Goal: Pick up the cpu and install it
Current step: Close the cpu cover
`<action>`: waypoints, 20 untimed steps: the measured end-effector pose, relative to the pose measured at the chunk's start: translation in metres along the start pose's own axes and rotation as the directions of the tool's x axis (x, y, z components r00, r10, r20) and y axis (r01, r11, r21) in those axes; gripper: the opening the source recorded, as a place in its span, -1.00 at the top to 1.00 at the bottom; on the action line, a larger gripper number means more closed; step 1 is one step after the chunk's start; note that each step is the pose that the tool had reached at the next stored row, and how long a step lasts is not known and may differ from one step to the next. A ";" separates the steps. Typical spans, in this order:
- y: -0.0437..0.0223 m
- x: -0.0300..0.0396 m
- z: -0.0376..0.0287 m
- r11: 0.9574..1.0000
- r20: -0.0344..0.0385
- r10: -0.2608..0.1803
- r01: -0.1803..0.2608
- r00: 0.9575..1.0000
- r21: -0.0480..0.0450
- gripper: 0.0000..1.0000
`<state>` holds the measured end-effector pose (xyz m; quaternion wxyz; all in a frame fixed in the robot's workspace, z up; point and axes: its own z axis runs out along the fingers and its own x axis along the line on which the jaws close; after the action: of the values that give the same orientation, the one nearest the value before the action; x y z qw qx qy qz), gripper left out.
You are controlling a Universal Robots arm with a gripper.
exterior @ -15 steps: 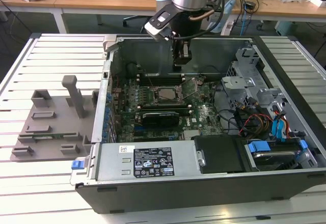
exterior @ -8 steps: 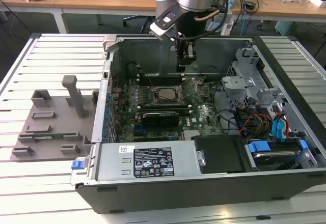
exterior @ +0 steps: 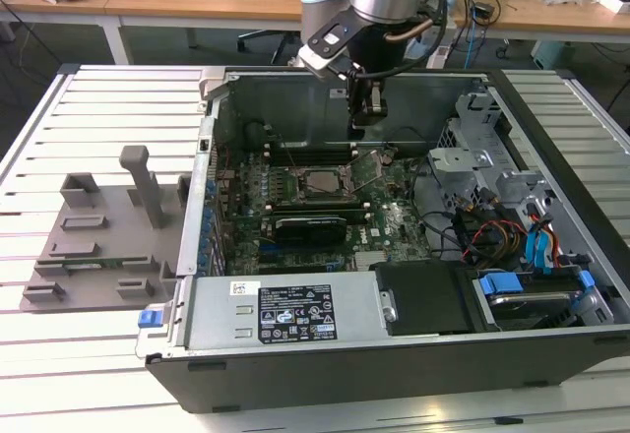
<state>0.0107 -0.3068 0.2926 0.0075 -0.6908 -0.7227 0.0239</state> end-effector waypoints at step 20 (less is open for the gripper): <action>0.0254 -0.0010 0.0055 1.000 0.000 0.000 0.000 1.000 0.001 0.79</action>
<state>0.0359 -0.3068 0.2860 0.0077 -0.6908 -0.7226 0.0241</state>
